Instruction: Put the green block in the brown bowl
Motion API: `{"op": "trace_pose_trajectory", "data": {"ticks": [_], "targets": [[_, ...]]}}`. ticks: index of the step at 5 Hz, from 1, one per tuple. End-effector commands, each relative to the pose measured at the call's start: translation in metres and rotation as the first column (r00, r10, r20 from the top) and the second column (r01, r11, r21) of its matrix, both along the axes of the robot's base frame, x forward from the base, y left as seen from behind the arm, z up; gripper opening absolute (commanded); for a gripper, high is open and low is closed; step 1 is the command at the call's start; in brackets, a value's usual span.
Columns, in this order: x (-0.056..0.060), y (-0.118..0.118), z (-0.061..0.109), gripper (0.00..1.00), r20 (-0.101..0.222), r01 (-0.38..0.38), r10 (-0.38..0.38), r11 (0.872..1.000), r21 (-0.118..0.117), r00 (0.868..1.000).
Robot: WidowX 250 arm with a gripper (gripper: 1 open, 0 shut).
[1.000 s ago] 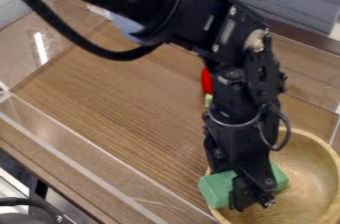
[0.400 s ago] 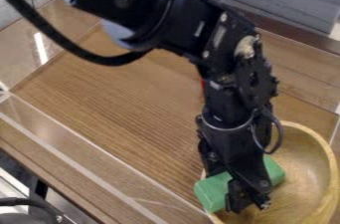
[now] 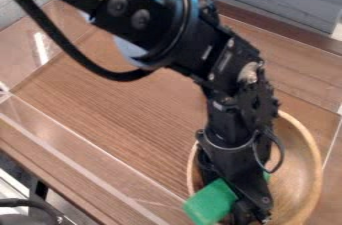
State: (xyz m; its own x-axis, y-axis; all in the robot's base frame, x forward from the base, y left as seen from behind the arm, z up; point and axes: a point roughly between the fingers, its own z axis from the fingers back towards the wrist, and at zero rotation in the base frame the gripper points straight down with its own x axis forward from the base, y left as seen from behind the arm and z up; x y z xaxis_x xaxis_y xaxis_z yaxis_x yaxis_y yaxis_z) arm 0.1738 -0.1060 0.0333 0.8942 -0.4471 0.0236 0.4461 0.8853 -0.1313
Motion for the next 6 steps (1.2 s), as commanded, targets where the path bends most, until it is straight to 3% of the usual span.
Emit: {"op": "trace_pose_trajectory", "data": {"ticks": [1, 2, 4, 5, 6], "targets": [[0.003, 0.003, 0.002, 0.00, 0.013, 0.068, -0.068, 0.998, -0.001, 0.998], [0.003, 0.008, 0.007, 1.00, 0.020, 0.113, -0.113, 0.994, 0.006, 0.993], [0.008, 0.005, 0.044, 1.00, 0.029, 0.145, -0.146, 0.989, 0.015, 0.989], [0.007, 0.004, 0.046, 0.00, 0.027, 0.136, -0.136, 0.991, 0.019, 0.990], [0.009, 0.002, 0.051, 0.00, 0.028, 0.116, -0.116, 0.993, 0.018, 0.993]]}}
